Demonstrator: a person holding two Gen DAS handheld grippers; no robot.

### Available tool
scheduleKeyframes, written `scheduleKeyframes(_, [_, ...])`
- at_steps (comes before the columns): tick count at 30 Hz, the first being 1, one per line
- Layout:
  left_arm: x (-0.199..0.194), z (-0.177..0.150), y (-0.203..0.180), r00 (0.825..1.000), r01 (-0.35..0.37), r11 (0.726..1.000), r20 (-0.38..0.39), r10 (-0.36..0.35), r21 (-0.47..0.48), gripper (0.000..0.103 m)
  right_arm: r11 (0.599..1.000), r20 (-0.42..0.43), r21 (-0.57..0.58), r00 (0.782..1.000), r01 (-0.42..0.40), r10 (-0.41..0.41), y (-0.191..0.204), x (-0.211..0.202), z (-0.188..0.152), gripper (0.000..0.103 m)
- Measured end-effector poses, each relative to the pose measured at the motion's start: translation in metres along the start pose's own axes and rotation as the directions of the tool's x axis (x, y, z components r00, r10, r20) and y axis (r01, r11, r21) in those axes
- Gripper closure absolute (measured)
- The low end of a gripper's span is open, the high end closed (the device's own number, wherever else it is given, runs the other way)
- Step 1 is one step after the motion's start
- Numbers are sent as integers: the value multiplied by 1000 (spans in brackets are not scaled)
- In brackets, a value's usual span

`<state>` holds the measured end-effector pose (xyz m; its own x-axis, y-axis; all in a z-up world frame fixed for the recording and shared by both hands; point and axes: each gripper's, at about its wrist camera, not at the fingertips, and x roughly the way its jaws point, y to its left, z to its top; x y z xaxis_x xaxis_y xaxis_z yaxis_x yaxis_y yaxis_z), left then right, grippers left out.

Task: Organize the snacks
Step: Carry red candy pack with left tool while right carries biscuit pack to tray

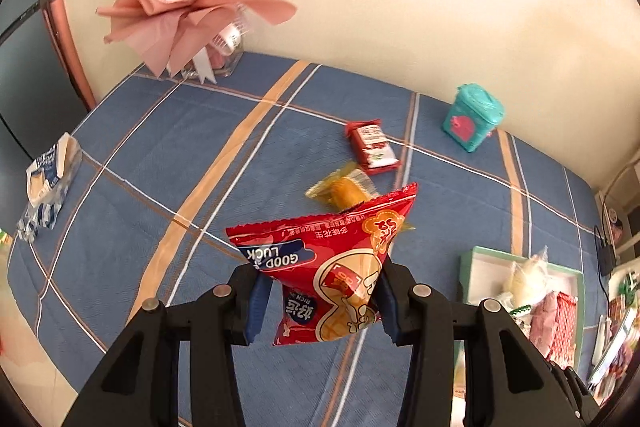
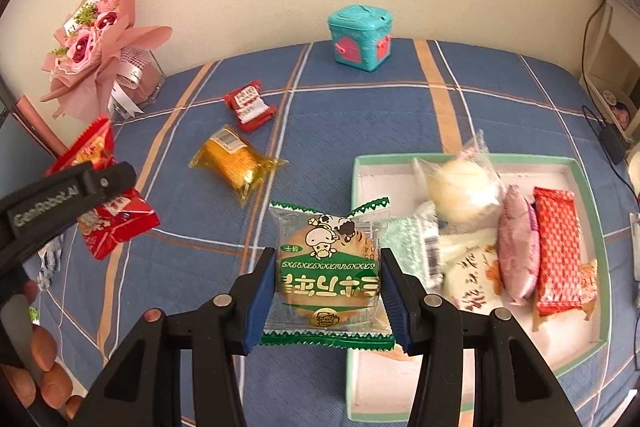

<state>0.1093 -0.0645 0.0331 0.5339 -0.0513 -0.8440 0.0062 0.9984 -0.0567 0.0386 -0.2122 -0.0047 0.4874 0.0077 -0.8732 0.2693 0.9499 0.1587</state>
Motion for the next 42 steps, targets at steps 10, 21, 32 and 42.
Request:
scheduleKeyframes(10, [-4,-23,-53,996,82,993,-38,-79,85,55,994,-28,78,997,74,-72,-59,-11,-7,51])
scheduleKeyframes(21, [-6,-50,-120,986,159,965,-84,-144,207,55,971,-26,205,992,127,-124,-135,-29,-7,50])
scheduleKeyframes(32, [-1,-74,-166,976,201,926,-145,-163,318,55,941,-26,305,989,145,-144,-182,-33,-10,50])
scheduleKeyframes(42, [23,-90,-184,970,200,913,-203,-134,356,55,940,-81,306,987,154,-136,-186,-6,-12,50])
